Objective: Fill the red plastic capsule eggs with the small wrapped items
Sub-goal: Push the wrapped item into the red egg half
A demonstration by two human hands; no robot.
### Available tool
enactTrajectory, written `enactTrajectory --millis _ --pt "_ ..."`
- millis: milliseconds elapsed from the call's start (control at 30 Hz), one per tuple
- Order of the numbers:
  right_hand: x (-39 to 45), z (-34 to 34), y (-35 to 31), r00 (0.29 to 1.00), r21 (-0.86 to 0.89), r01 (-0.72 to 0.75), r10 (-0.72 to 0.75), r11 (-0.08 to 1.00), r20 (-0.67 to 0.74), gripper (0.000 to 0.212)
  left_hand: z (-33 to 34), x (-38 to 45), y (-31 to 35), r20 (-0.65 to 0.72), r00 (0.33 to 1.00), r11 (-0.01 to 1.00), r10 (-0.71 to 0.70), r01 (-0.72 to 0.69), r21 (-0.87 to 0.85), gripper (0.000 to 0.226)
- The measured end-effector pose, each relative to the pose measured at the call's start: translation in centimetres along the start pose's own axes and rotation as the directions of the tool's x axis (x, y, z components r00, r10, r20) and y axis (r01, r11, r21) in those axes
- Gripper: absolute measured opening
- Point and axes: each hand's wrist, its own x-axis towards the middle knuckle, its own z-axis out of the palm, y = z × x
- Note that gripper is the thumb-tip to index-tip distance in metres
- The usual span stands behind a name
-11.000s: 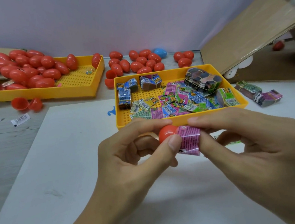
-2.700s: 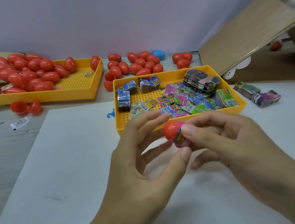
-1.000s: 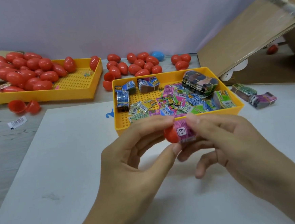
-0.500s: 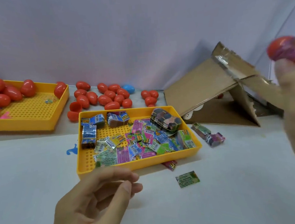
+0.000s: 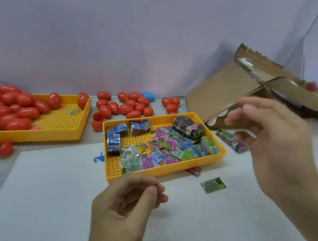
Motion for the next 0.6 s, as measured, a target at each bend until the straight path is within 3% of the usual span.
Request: enactTrajectory --millis 33,133,200,300,400,467,533,600 --pt "-2.1 1.1 2.0 0.991 -0.002 -0.058 0.058 0.998 0.121 0.015 -0.1 0.0 0.1 0.009 1.0 1.0 0.005 -0.005 0.014 0.015" --pt "-6.9 3.5 5.7 0.922 0.062 -0.258 0.227 0.964 0.315 0.02 -0.7 -0.1 0.5 0.073 0.997 0.998 0.009 -0.014 0.059 0.008" --pt "-7.4 4.0 6.3 0.864 0.028 -0.311 0.27 0.95 0.425 0.026 -1.3 -0.1 0.8 0.097 0.993 0.99 0.062 -0.074 0.119 0.009" --pt "-7.1 3.8 6.9 0.823 0.004 -0.373 0.329 0.928 0.463 0.034 -2.4 1.3 1.5 -0.026 0.978 0.956 0.209 -0.198 0.217 0.008" --pt "-6.7 4.1 6.8 0.795 0.014 -0.413 0.353 0.911 0.494 0.02 -4.1 5.5 3.6 -0.215 0.914 0.913 0.344 -0.271 0.306 0.014" --pt "-6.7 4.3 6.8 0.779 0.005 -0.415 0.352 0.91 0.52 0.019 -5.3 10.1 4.8 -0.192 0.893 0.825 0.406 -0.268 0.498 0.021" --pt "-6.7 4.3 6.8 0.766 0.015 -0.422 0.348 0.906 0.54 0.019 -6.2 15.3 5.4 -0.129 0.93 0.717 0.344 -0.171 0.675 0.024" --pt "-6.6 4.2 6.7 0.761 0.037 -0.438 0.349 0.898 0.547 0.019 -7.0 19.6 5.3 -0.1 0.977 0.6 0.188 -0.034 0.799 0.037"
